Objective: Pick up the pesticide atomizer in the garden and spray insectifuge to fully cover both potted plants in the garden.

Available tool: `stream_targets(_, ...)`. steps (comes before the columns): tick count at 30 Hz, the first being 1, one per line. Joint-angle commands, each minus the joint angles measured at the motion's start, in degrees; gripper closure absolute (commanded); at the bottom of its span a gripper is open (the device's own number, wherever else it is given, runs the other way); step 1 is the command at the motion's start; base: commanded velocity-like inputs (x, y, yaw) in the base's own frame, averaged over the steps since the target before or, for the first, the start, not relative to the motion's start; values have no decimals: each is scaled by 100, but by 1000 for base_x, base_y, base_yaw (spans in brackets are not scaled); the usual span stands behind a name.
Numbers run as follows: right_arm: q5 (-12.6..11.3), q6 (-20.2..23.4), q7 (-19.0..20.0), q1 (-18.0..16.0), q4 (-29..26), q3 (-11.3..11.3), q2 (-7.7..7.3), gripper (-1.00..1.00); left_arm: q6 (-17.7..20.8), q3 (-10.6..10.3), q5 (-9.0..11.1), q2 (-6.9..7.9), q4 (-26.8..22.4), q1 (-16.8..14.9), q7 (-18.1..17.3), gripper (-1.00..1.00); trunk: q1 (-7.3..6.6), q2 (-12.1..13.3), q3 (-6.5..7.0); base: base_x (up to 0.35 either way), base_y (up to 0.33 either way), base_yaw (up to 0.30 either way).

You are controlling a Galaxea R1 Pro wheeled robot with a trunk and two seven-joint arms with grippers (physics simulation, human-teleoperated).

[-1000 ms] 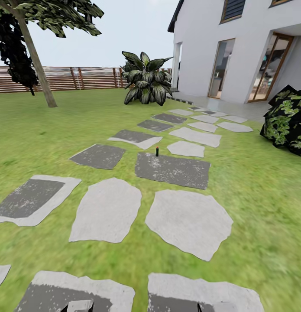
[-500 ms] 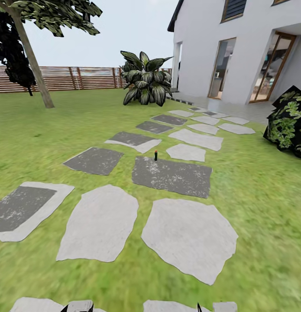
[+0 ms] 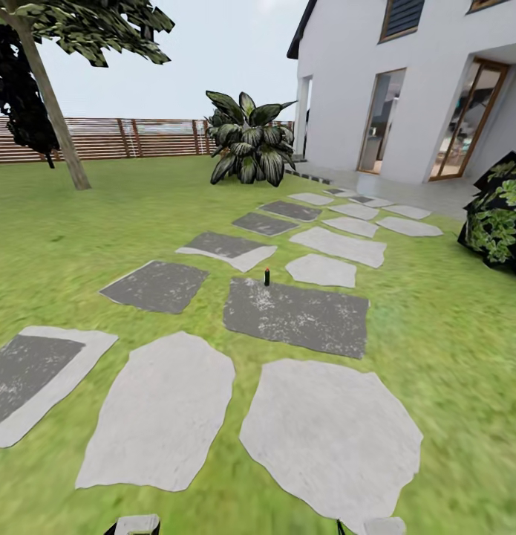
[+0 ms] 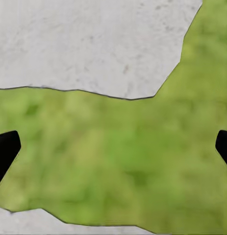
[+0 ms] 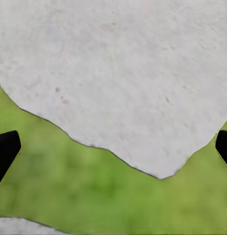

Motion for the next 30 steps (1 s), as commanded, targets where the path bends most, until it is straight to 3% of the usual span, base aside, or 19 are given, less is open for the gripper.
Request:
stream_targets(1, 52, -10, -41, -3, 5, 3, 1, -100, -20, 39, -46, -1, 6, -3, 1, -100, 2, -1, -5, 339, 0, 0)
stream_targets(30, 62, -4, -49, -3, 15, 3, 7, -100, -20, 39, -46, -9, 6, -3, 1, -100, 2, -1, -5, 339, 0, 0)
